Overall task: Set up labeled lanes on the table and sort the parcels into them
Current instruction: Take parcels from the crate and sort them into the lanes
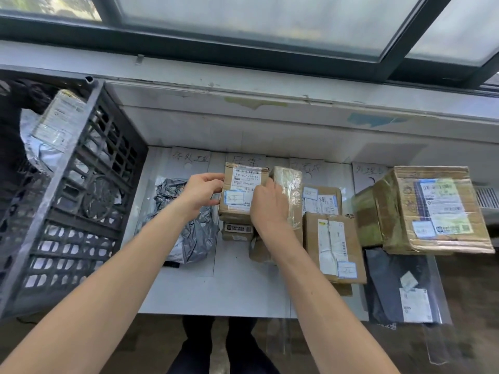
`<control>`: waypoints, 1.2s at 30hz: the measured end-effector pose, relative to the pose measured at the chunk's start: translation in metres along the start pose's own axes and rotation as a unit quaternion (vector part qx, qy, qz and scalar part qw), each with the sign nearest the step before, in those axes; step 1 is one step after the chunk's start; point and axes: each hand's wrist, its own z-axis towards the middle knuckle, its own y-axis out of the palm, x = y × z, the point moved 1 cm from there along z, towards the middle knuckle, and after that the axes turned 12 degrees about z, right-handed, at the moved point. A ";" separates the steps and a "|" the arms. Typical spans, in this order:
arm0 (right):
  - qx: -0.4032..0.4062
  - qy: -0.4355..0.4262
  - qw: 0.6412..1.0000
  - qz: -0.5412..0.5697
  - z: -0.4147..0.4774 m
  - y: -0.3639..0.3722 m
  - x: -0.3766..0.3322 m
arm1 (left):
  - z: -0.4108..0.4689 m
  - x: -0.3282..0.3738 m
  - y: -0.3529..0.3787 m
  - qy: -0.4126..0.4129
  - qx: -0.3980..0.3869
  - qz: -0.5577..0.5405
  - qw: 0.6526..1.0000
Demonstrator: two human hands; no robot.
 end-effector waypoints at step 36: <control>0.019 -0.296 0.954 -0.044 0.072 0.056 -0.398 | -0.030 -0.061 -0.383 0.075 0.263 0.552 0.788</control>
